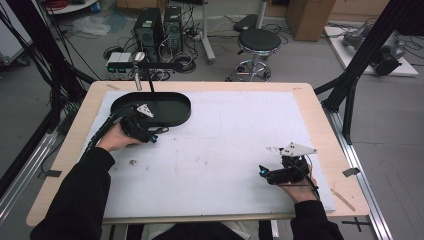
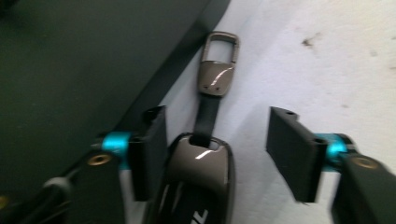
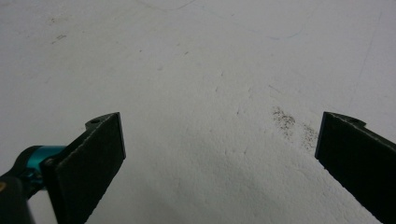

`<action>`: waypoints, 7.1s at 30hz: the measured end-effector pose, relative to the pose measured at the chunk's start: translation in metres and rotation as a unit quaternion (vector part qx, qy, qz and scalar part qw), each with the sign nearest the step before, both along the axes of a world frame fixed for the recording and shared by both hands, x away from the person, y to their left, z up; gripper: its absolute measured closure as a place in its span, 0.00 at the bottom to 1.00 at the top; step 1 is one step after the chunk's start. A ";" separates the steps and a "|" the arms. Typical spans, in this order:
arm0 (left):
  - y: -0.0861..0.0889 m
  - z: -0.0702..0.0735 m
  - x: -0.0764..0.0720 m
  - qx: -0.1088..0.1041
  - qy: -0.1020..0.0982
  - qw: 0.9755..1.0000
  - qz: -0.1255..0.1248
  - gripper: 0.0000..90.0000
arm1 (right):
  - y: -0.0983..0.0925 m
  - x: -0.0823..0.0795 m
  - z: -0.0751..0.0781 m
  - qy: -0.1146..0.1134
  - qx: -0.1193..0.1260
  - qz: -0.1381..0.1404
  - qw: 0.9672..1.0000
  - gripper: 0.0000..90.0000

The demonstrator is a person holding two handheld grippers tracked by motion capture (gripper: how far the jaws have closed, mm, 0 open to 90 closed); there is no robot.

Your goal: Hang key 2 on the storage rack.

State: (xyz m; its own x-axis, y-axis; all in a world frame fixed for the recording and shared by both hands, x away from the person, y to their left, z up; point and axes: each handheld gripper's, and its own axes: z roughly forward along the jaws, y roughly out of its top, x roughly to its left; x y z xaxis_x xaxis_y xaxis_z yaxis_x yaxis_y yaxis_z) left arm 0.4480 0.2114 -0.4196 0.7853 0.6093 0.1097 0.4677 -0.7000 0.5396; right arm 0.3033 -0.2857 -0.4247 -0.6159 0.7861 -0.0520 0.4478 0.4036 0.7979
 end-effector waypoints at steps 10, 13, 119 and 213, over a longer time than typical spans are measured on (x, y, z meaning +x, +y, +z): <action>-0.007 -0.004 0.001 0.008 -0.019 1.000 0.001 0.77 | 0.000 0.000 -0.001 0.003 -0.002 0.001 1.000 0.01; -0.009 -0.005 0.000 0.005 -0.021 1.000 -0.005 0.87 | 0.000 0.001 -0.002 0.006 -0.003 0.005 1.000 0.01; 0.011 0.171 0.037 -0.063 -0.157 0.983 0.074 0.95 | -0.008 -0.004 0.001 -0.002 0.003 -0.013 1.000 0.01; -0.009 0.089 -0.022 -0.178 -0.057 0.982 0.036 0.02 | -0.010 -0.005 0.003 -0.010 0.013 -0.004 1.000 0.01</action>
State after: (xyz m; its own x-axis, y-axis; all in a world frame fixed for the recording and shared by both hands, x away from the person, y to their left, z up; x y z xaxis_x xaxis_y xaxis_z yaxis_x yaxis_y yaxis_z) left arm 0.4258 0.2025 -0.3302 0.7342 0.6780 -0.0349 0.4307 -0.4254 0.7959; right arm 0.2982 -0.2956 -0.4217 -0.6083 0.7925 -0.0438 0.4343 0.3784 0.8174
